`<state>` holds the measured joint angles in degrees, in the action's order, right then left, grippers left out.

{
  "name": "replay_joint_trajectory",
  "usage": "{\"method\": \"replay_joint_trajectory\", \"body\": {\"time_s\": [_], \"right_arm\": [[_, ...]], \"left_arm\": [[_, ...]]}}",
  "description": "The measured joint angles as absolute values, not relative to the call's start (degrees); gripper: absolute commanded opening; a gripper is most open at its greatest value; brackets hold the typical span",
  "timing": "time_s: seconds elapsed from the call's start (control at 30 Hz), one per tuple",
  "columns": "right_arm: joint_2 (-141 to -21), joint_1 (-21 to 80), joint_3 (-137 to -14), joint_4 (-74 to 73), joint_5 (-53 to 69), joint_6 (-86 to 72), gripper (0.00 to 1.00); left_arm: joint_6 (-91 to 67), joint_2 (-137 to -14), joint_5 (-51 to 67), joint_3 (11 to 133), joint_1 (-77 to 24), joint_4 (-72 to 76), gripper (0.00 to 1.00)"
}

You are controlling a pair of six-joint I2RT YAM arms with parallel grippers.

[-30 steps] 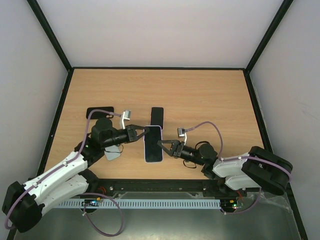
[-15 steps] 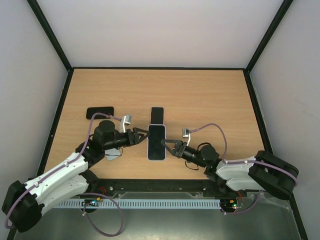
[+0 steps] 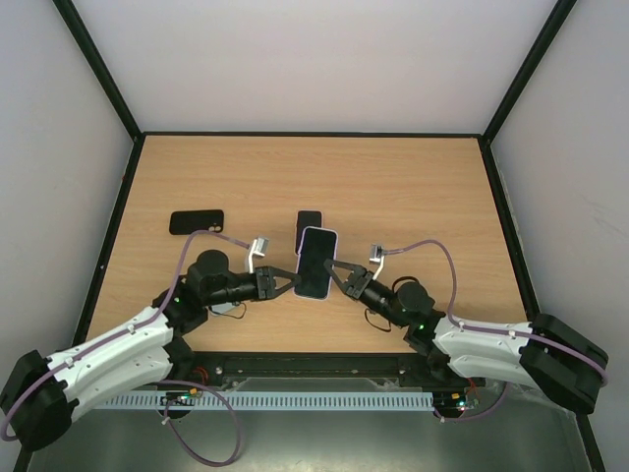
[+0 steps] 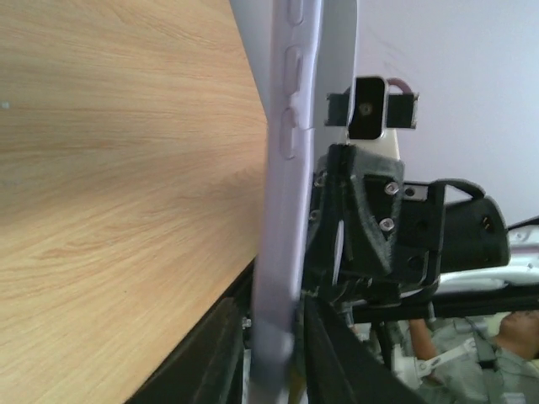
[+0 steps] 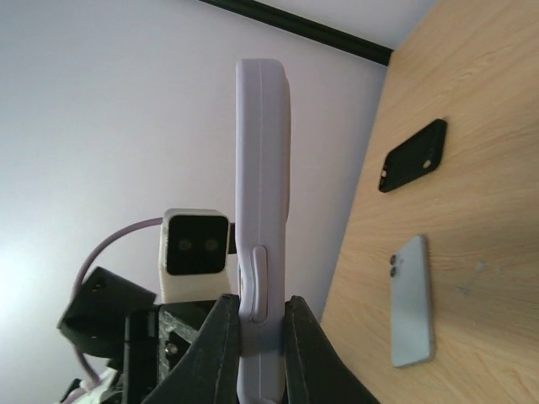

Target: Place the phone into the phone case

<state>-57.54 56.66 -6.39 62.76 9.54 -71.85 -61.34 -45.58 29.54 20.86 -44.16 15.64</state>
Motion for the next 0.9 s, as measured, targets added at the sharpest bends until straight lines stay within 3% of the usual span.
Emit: {"method": "replay_joint_trajectory", "body": {"time_s": [0.07, 0.27, 0.33, 0.47, 0.53, 0.6, 0.67, 0.9], "right_arm": [[-57.32, 56.66, -6.59, 60.53, 8.56, -71.07, 0.02], [-57.28, 56.66, -7.14, 57.49, 7.35, -70.91, 0.02], [-57.28, 56.73, -7.57, 56.60, 7.18, -70.89, 0.02], [-56.82, 56.73, -8.95, 53.58, 6.48, -69.06, 0.02], [-56.03, 56.47, -9.87, 48.97, 5.85, -67.46, 0.02], [-55.44, 55.86, -11.09, 44.31, 5.56, -66.02, 0.02], [-54.68, 54.74, -12.10, 39.88, 5.54, -64.69, 0.02], [-54.48, 47.77, -15.51, 24.75, 5.69, -60.07, 0.02]], "left_arm": [[-60.45, -45.69, 29.15, 21.63, -44.36, 14.28, 0.03], [-57.06, -45.71, 26.06, 24.49, -44.69, 7.31, 0.04], [-55.72, -45.71, 24.38, 26.46, -44.93, 3.40, 0.18], [-54.74, -45.60, 20.27, 28.75, -44.93, -1.45, 0.61], [-54.28, -45.23, 17.23, 29.65, -44.69, -4.05, 0.75], [-54.24, -44.82, 14.09, 30.41, -44.69, -6.94, 0.83], [-54.57, -44.45, 9.85, 31.53, -44.56, -10.70, 0.98], [-56.77, -44.23, -5.91, 34.09, -40.03, -23.29, 0.99]]}}
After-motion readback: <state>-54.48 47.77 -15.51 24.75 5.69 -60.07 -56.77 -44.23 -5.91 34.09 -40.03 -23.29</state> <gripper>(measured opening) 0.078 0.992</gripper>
